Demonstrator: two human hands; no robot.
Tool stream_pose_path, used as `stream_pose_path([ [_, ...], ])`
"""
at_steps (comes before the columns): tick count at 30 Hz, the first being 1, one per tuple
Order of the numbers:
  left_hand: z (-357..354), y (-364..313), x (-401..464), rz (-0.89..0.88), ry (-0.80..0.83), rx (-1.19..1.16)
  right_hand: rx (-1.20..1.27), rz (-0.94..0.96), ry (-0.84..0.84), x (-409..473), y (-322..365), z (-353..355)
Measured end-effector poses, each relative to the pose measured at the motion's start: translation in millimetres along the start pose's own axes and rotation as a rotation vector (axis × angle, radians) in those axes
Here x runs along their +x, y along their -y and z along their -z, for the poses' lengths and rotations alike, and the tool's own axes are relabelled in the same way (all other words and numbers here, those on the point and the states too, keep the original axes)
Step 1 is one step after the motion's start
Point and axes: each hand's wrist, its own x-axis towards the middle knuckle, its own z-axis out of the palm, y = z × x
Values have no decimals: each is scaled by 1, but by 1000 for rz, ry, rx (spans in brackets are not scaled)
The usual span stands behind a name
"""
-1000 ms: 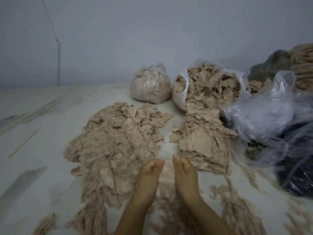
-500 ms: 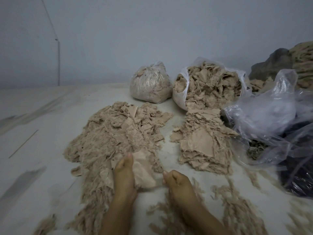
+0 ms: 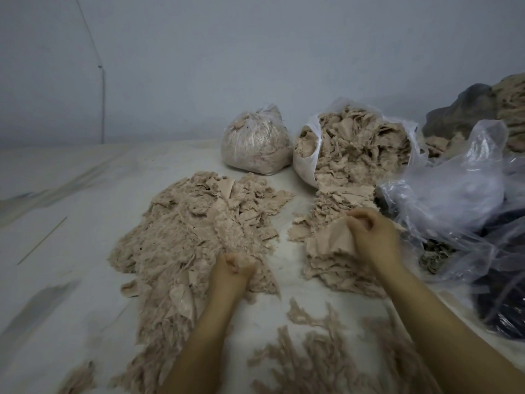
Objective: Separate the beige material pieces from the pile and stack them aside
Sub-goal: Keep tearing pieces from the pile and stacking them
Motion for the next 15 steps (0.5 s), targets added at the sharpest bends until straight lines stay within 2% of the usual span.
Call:
stream_pose_path([
  [2,-7,2,4,54,18,70,-252,51,-56,1,-6,3],
  [4,-14,5,8,83,22,54,-207,183,-61,-14,-6,-6],
  [6,-15,4,4,105,61,-139,-105,250,99,-36,-5,-23],
  [9,-11,-4,-13,81,209,-422,57,79,417,-62,-4,-56],
  [11,-5,-8,-27,75,331,-500,276,-78,531,-72,0,-71],
  [13,2,-5,-39,115,402,-471,444,-128,460,-78,5,-80],
  [15,10,-1,-44,194,383,-476,390,-29,317,-79,6,-82],
])
